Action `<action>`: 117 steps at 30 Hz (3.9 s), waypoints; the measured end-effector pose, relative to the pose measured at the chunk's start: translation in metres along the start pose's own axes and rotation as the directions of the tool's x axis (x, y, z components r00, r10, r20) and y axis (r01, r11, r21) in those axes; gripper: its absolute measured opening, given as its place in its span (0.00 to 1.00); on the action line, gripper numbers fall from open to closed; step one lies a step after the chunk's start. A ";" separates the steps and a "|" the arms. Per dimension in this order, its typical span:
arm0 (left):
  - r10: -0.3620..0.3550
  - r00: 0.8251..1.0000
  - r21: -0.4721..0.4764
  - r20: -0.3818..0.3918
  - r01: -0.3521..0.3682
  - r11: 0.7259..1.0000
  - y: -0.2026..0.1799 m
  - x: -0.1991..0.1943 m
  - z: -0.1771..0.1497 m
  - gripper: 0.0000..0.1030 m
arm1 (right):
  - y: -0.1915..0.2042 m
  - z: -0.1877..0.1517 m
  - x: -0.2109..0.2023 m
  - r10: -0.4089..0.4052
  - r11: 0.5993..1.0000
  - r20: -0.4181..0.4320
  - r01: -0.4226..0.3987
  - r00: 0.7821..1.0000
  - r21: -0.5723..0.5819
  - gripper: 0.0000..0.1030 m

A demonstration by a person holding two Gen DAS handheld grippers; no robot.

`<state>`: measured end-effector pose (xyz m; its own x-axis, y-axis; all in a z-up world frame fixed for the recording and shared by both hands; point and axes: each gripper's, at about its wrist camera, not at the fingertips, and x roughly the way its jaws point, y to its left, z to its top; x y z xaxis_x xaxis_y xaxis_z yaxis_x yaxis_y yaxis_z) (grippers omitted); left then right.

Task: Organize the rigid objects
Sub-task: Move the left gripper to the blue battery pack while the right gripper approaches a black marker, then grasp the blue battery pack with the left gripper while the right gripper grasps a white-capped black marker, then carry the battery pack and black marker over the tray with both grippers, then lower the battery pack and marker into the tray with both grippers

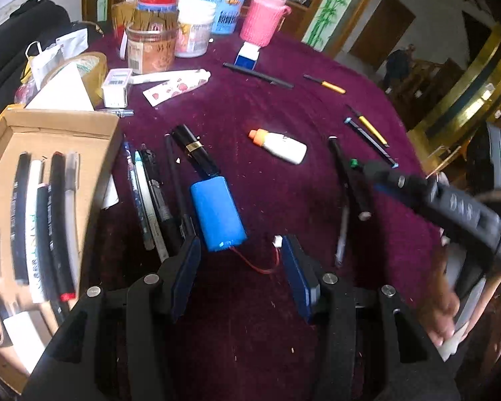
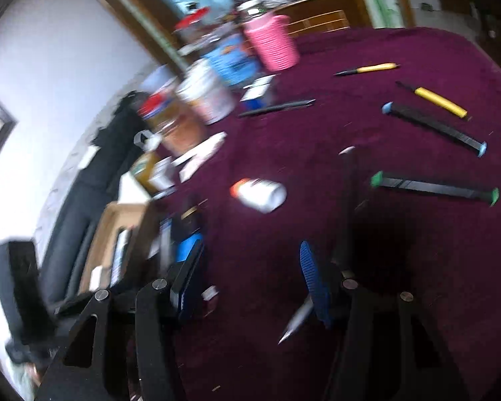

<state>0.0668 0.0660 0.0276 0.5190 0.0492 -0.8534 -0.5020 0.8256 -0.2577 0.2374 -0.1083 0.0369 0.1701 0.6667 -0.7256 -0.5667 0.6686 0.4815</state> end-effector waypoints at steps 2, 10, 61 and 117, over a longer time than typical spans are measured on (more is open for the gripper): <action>0.023 0.999 -0.019 -0.022 -0.024 1.000 0.003 0.011 0.003 0.47 | -0.016 0.011 0.014 -0.041 0.999 0.000 0.041 0.999 0.034 0.45; 0.042 0.996 -0.028 -0.073 -0.044 0.999 0.013 0.044 0.010 0.47 | -0.031 0.011 0.046 -0.104 0.993 -0.021 0.105 0.994 0.049 0.30; -0.101 0.990 -0.006 -0.095 0.101 0.995 0.018 -0.037 -0.063 0.33 | 0.053 -0.102 0.004 0.198 0.979 -0.035 -0.195 0.980 0.057 0.14; 0.099 0.995 -0.329 -0.033 -0.104 0.939 0.201 -0.044 -0.018 0.33 | 0.245 -0.095 0.132 0.231 0.915 -0.163 -0.271 0.959 -0.299 0.15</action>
<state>-0.0697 0.2198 0.0055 0.4436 0.1117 -0.8893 -0.7526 0.5852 -0.3019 0.0445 0.1119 0.0121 -0.0993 0.7399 -0.6653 -0.8057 0.3326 0.4901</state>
